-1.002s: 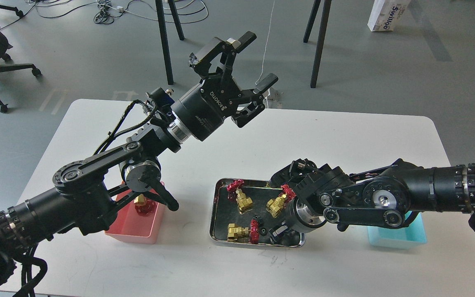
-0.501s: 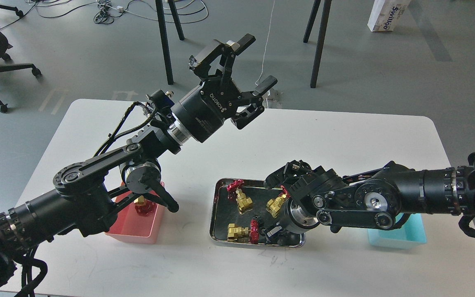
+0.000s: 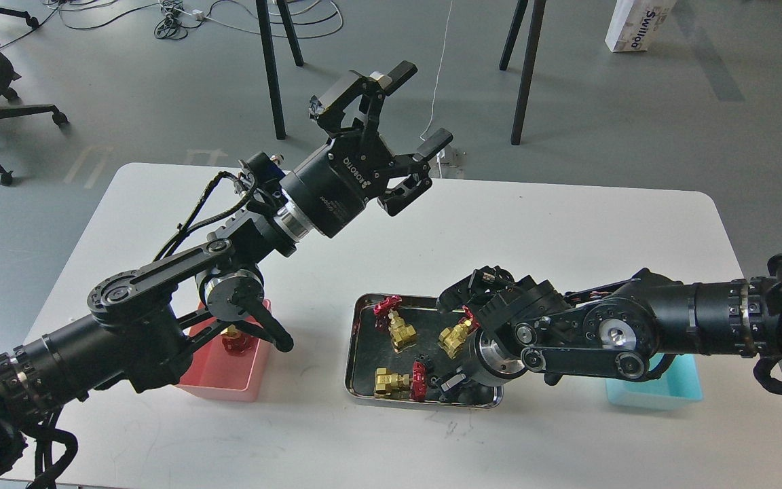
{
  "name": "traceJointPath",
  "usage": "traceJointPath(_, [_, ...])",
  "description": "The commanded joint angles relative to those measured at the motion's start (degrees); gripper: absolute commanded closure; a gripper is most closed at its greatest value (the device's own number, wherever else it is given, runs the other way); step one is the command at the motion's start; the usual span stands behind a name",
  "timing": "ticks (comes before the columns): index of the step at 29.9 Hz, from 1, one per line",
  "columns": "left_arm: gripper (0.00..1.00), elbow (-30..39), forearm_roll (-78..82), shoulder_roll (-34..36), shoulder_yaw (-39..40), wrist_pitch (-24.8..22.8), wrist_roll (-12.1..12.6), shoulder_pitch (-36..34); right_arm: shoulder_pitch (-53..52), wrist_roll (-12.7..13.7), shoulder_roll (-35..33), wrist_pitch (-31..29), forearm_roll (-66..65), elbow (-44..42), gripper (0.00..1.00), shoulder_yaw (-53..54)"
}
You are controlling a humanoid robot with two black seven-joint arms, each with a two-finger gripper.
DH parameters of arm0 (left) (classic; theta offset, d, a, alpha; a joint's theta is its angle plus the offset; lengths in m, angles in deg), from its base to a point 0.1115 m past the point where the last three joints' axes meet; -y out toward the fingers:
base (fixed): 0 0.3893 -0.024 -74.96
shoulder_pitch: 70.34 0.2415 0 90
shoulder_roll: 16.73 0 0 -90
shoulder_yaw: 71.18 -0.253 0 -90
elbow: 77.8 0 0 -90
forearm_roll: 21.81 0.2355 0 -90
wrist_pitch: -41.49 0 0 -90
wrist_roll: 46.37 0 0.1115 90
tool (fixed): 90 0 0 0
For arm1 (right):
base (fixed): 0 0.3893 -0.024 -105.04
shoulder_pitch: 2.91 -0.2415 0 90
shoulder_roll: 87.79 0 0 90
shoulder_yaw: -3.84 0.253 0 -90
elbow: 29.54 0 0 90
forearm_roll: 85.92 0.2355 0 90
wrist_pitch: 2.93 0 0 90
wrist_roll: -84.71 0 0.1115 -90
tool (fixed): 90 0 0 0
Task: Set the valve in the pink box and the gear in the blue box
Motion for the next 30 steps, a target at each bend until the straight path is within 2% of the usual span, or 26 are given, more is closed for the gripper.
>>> traceJointPath(1, [0.08,-0.01,0.0,0.0,0.06,0.02,0.0,0.0,0.01,0.06,0.0,-0.04,0.0,0.06,0.65,0.0])
traceJointPath(13, [0.08,-0.18,-0.01,-0.09,0.32,-0.06,0.0,0.0,-0.7,0.15,-0.09,-0.3,0.09,0.15,0.84,0.0])
traceJointPath(20, [0.08,-0.18,-0.09,-0.17,0.32,-0.06,0.0,0.0,-2.54,0.24,-1.05,-0.39,0.79,0.67,0.88,0.7])
traceJointPath(26, [0.08,-0.27,0.0,-0.17,0.32,-0.06,0.0,0.26,-7.55,0.32,-8.86,-0.39,5.09,4.0,0.89,3.86])
traceJointPath(30, [0.08,-0.27,0.0,-0.17,0.32,-0.06,0.0,0.27,-10.54,0.33,-19.05,-0.48,5.89,8.31,0.9,6.06])
